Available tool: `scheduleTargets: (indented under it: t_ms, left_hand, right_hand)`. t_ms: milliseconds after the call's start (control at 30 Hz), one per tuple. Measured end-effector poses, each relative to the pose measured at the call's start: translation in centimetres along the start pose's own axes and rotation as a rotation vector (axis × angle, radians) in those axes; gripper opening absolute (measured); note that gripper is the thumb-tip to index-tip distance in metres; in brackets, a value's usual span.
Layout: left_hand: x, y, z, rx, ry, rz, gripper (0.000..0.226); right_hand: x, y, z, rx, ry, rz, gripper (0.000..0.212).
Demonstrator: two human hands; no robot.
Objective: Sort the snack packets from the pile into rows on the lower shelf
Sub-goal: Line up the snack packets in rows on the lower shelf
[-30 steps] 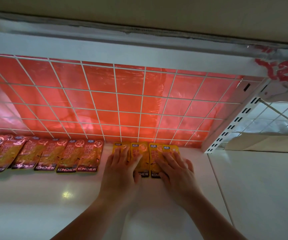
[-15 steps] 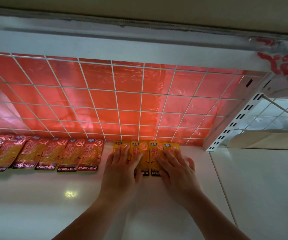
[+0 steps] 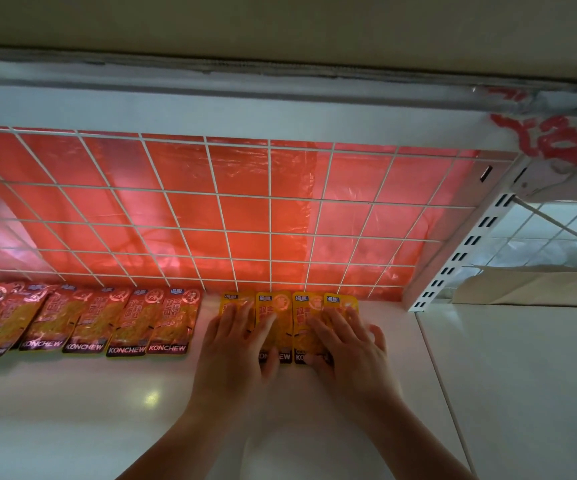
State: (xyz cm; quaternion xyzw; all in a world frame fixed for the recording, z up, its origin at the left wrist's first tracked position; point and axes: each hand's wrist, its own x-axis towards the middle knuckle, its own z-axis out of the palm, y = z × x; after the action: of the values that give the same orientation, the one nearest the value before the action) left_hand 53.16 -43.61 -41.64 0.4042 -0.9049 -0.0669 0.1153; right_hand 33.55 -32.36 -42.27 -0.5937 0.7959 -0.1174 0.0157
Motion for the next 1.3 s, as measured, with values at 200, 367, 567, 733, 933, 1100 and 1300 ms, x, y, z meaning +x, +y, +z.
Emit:
scheduleTargets:
  t_ms: [200, 367, 567, 733, 933, 1100, 1300]
  left_hand:
    - [-0.2, 0.5, -0.2, -0.040, 0.157, 0.063, 0.055]
    - [-1.8, 2.2, -1.9, -0.169, 0.201, -0.031, 0.052]
    - [-2.6, 6.3, -7.1, -0.321, 0.287, -0.022, 0.049]
    - [-1.8, 10.0, -15.6, -0.383, 0.393, 0.105, 0.046]
    - [-3.0, 14.9, -27.9, -0.529, 0.623, 0.376, 0.043]
    - [-6.2, 18.2, -35.6, -0.738, 0.615, 0.615, 0.042]
    - [-9.7, 20.8, -38.7, -0.836, 0.540, 0.813, 0.041]
  right_hand:
    - [0.2, 0.4, -0.2, 0.054, 0.000, 0.013, 0.066]
    - [0.4, 0.9, -0.9, 0.154, -0.028, 0.021, 0.077]
    - [0.4, -0.2, -5.7, 0.372, 0.099, -0.002, 0.065]
    - [-0.1, -2.9, -15.8, 0.574, 0.392, -0.179, 0.056]
    - [-5.1, -6.7, -29.3, 0.672, 0.728, -0.286, 0.049]
    - [-11.8, -9.5, -37.4, 0.583, 0.933, -0.255, 0.043]
    - [-19.7, -11.5, -42.0, 0.353, 1.043, -0.111, 0.043]
